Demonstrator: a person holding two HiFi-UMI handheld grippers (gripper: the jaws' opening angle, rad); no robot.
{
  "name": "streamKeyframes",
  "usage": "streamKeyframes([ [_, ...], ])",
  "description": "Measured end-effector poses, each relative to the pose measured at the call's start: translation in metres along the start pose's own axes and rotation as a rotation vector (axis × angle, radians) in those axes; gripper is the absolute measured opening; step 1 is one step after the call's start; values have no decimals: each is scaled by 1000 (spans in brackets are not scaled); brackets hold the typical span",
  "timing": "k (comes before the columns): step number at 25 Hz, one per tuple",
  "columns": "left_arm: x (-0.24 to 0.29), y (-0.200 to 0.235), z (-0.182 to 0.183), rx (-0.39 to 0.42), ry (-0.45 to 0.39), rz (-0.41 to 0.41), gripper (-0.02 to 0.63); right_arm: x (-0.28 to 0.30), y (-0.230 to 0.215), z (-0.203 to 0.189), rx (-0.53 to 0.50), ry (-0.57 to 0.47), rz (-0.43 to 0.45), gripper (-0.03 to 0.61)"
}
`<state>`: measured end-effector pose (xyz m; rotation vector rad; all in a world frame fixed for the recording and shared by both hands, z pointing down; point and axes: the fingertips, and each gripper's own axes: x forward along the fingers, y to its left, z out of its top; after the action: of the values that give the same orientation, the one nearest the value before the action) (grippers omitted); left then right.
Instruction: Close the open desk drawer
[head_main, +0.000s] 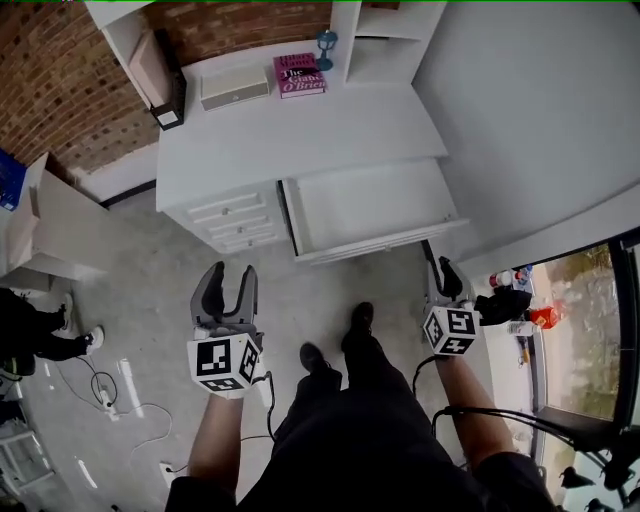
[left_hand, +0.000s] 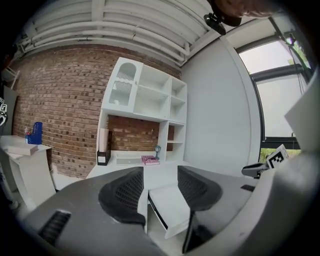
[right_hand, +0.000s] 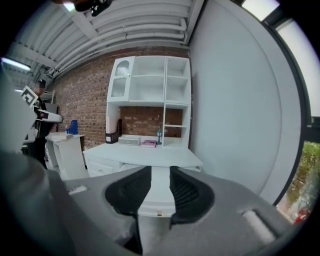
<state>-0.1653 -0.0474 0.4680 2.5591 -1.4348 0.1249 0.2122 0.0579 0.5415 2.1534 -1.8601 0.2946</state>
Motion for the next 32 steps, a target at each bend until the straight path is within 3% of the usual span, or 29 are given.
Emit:
streamKeyframes([
  [7, 21, -11, -14, 50, 65, 30, 210, 62, -10, -66, 12, 99, 45, 121],
  [20, 85, -37, -52, 38, 207, 123, 210, 174, 0, -215, 9, 434, 210, 130],
  [29, 102, -48, -68, 27, 278, 188, 210, 215, -1, -260, 39, 560, 271, 127],
  [32, 103, -51, -72, 11, 297, 208, 210, 219, 5, -265, 37, 581, 306, 100],
])
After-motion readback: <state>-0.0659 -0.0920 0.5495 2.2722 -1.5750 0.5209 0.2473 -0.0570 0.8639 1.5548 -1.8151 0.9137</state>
